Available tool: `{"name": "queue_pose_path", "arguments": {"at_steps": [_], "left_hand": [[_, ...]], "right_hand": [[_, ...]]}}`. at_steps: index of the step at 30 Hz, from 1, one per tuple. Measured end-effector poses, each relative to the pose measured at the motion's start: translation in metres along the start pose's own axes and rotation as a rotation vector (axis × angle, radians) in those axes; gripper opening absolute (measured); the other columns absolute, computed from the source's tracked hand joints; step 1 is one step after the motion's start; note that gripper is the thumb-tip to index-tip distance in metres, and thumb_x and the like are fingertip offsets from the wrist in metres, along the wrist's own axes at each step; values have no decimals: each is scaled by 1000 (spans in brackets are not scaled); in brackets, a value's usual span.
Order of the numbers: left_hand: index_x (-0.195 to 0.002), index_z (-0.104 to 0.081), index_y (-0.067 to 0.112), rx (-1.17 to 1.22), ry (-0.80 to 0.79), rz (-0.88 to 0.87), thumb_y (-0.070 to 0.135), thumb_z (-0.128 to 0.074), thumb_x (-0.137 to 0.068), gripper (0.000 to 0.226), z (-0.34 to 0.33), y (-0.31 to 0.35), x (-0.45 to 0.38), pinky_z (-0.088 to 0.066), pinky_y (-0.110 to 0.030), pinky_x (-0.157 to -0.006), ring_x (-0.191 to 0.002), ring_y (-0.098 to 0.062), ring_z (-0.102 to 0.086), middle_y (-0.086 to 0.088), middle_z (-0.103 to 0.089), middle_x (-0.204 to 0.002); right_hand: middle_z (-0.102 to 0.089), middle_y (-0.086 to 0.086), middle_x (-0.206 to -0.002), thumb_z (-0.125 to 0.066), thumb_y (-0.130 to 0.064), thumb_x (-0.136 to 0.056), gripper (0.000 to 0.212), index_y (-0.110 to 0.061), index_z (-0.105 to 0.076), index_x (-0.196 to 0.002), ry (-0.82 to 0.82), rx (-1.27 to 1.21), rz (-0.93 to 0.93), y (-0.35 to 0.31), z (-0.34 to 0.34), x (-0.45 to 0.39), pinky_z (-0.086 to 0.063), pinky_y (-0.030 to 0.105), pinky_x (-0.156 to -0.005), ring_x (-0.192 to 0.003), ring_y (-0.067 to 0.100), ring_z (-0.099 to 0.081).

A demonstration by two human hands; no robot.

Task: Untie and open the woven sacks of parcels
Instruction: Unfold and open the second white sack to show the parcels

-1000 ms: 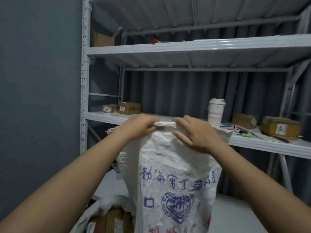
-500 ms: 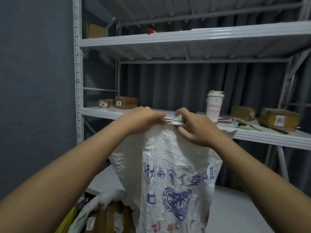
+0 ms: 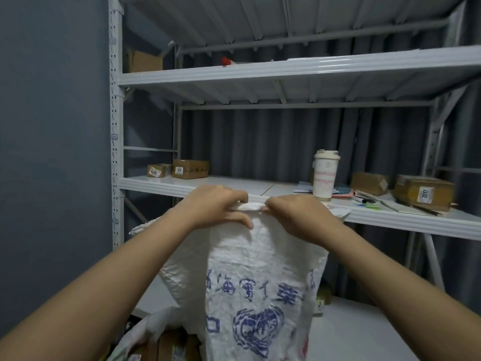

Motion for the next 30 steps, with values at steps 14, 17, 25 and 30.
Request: {"name": "queue_pose_path", "arguments": {"at_steps": [14,17,25,30], "left_hand": [[-90,-66,18,331,-184,29,45,-54,-91,30,-21,8,-1,-43,-32,-69,-78,-14,-60,4,-66,-83],[-103,-61,18,-64,46,-77,43,-47,-95,29,-11,23,3,-40,-33,-69,-91,-22,-60,-1,-66,-97],[-90,-63,19,153,-37,-61,34,-54,-93,18,-27,11,5,-45,-34,-68,-80,-16,-59,4,-65,-85],[-94,-66,16,-101,405,19,44,-56,-80,33,-21,12,18,-45,-37,-70,-82,-29,-62,-6,-65,-88]], "right_hand": [[-66,0,-70,-39,-40,-93,33,-20,-62,-105,-82,86,22,-17,-24,13,-35,27,-51,-59,24,-61],[-68,-8,-87,-40,-52,-96,34,-30,-63,-106,-135,-412,-217,2,-22,15,-48,36,-71,-80,16,-61],[-68,2,-92,-44,-38,-95,30,-19,-60,-110,-18,-40,-80,-14,-14,23,-47,34,-59,-80,26,-63],[-71,8,-91,-52,-22,-94,23,-19,-65,-113,-1,-193,-215,0,-34,30,-44,36,-62,-81,31,-63]]}}
Point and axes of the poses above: each hand's wrist, its own x-axis away from the middle knuckle, its own z-axis out of the back of the hand, y = z × x, the point moved 9 cm from there along -x, towards the middle knuckle
